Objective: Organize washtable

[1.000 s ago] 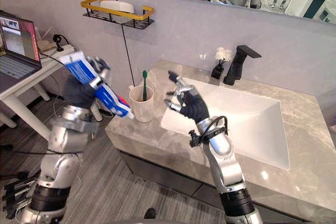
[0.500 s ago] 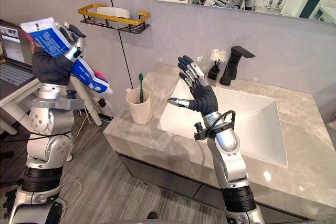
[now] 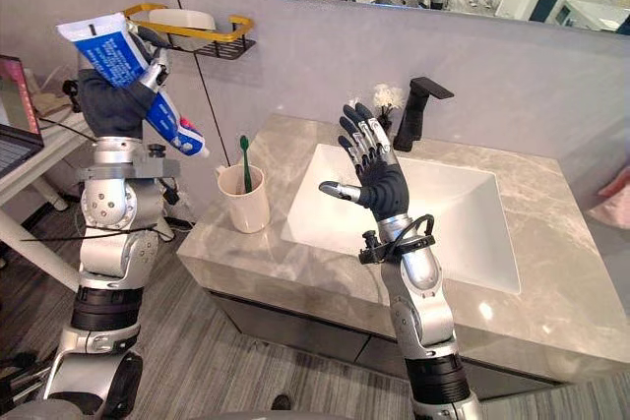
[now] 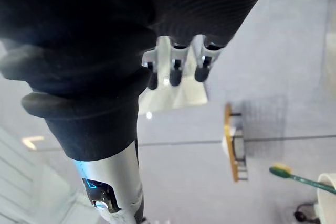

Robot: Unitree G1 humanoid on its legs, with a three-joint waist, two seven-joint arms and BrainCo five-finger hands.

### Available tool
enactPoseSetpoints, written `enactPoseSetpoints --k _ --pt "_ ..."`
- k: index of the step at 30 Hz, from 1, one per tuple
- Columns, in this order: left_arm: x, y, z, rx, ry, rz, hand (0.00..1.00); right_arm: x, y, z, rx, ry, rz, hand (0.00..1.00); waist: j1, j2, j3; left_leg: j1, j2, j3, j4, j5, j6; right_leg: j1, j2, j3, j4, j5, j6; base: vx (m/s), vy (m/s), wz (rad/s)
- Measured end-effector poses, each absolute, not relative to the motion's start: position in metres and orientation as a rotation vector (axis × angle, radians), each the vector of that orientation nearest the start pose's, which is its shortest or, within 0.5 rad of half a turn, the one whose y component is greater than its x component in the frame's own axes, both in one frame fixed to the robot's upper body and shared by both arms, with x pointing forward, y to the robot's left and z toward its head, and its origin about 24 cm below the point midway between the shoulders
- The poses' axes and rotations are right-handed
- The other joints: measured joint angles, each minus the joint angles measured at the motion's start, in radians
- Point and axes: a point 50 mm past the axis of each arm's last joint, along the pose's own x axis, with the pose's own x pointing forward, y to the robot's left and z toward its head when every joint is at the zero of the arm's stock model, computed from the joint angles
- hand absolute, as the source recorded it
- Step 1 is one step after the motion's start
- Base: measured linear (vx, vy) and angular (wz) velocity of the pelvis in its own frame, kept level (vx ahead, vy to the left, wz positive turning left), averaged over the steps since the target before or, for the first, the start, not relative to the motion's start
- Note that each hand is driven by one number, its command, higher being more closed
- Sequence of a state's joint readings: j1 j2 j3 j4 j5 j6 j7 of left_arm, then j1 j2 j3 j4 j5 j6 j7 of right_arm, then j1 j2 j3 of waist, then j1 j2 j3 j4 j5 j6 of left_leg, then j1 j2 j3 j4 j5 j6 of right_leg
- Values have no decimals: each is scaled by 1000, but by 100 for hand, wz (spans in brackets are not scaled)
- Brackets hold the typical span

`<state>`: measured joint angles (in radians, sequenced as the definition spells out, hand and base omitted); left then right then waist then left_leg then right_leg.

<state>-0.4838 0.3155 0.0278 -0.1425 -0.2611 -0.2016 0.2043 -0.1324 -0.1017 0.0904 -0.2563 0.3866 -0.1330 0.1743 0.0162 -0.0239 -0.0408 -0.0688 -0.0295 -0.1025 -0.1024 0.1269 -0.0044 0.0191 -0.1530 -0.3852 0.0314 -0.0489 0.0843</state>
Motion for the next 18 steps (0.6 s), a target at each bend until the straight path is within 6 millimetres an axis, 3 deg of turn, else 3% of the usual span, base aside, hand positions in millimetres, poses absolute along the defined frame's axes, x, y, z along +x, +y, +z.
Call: enactPoseSetpoints --k 9,18 --pt "305 160 228 -32 -778 52 100 255 -132 142 303 -508 301 0 -10 -17 13 -6 18 55 0 -6 -4 -25 17 53 -22 23 -6 10 -13 -19" --pt "307 157 226 0 -758 49 100 242 -159 110 306 -390 144 0 -36 -22 21 -5 26 102 4 -12 -5 -38 25 92 -36 38 -8 19 -6 -14"
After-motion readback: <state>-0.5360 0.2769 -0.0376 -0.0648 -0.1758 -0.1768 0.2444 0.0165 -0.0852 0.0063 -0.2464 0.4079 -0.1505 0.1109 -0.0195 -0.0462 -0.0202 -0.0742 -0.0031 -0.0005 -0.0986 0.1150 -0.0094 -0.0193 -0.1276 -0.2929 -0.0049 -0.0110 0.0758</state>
